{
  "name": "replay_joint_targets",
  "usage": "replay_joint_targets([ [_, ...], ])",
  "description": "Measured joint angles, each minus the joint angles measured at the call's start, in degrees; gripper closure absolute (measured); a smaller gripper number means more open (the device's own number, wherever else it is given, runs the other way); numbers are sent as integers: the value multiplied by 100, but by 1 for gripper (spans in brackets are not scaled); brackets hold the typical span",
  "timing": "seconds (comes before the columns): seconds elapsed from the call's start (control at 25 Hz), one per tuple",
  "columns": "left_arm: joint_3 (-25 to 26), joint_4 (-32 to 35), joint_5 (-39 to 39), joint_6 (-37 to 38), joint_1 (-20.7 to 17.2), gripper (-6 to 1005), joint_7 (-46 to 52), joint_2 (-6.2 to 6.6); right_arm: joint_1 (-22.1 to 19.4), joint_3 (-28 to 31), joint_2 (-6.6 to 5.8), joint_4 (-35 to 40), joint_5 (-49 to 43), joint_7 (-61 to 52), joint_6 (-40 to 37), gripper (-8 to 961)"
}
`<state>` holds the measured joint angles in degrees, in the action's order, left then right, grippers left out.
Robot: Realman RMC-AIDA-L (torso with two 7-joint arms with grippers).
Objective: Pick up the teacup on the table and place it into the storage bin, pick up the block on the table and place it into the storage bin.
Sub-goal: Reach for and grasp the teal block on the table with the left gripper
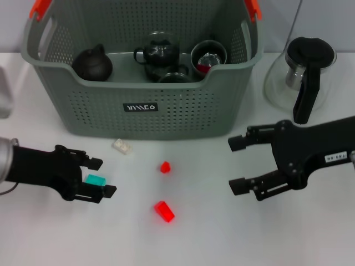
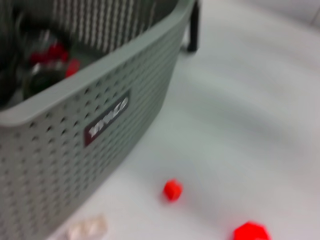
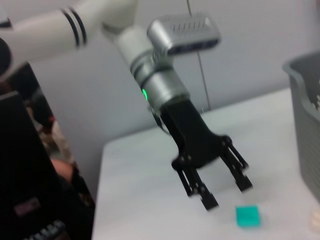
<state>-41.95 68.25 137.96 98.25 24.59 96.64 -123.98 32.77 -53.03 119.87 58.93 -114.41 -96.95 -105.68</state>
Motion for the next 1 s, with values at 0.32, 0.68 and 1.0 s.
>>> replay_joint_targets([
  [0.32,-1948,1060,1065,-553,92,249,3064,-34,12,-14,-2,-75,-674,5,241,7],
  [0.68,-2940,1066,2094,-1002,319,249,5013,-40,69,-15,-24,-269,-980,252,420,7],
  [1.0,-3544,810,2558,-1244,399,253,6053,-48,131,-43,7,-470,-1185,472,576,6],
])
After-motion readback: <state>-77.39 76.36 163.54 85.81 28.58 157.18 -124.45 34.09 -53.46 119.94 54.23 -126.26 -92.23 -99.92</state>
